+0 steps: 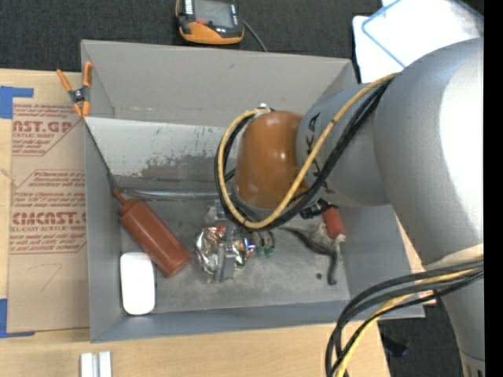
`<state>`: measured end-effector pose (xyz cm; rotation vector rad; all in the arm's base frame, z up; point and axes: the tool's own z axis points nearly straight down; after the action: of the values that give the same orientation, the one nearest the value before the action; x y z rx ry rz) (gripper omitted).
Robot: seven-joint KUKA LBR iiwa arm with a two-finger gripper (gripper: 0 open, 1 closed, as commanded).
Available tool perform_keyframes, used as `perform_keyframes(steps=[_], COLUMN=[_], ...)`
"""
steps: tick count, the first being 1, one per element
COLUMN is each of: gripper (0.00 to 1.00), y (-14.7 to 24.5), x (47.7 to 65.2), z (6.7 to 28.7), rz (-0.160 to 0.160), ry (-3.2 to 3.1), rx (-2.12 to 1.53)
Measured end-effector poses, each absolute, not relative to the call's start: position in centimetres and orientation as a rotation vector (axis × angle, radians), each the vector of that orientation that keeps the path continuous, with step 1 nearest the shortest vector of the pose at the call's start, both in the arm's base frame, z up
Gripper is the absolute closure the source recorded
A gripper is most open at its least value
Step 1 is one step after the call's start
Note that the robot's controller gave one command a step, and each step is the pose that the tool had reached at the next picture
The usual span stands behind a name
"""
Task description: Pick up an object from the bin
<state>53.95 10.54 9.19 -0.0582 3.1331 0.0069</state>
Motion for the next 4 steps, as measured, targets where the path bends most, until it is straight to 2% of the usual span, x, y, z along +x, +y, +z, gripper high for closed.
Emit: perform_keyframes(steps=[1, 2, 3, 4], gripper=[1.0, 1.0, 1.0, 1.0], y=[11.2, 11.2, 15.3, 10.5], x=[53.0, 53.0, 55.9, 52.9], z=[7.0, 7.0, 13.4, 8.1], rz=[0.011, 0.011, 0.008, 0.008], ry=[3.121, 3.121, 3.055, 3.123], rx=[-0.081, -0.082, -0.599, -0.134])
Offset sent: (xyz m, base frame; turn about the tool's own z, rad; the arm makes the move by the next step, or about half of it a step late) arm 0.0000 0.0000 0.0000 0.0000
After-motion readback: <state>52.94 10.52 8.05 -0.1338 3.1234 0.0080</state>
